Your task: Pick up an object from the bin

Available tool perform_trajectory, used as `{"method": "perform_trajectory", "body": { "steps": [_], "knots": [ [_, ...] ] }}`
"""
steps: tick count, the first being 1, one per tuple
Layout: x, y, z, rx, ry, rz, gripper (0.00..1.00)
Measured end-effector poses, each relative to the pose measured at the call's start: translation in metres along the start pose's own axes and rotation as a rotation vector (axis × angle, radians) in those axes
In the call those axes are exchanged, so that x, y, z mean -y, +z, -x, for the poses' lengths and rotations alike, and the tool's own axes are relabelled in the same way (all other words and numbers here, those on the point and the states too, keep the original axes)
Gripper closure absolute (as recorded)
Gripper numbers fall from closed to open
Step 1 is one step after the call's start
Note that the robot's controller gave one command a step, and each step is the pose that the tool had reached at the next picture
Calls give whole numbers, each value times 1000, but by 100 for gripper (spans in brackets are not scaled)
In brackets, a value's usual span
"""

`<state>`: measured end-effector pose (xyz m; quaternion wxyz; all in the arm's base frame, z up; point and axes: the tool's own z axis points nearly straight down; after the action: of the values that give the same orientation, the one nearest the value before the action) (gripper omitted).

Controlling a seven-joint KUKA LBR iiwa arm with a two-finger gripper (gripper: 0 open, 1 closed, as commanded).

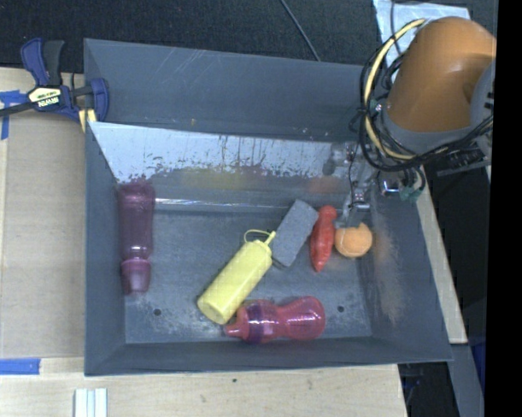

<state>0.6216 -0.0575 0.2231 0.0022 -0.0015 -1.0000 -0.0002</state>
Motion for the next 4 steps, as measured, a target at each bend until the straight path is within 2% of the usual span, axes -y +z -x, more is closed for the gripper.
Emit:
{"method": "perform_trajectory", "body": {
  "steps": [1,2,3,4],
  "knots": [
    [0,-5,1,9,-2,-1,0],
    [-52,97,-2,11,-213,-2,0],
    [-66,79,4,15,-623,-6,0],
    [-124,118,-9,8,-544,1,0]
  ]
}}
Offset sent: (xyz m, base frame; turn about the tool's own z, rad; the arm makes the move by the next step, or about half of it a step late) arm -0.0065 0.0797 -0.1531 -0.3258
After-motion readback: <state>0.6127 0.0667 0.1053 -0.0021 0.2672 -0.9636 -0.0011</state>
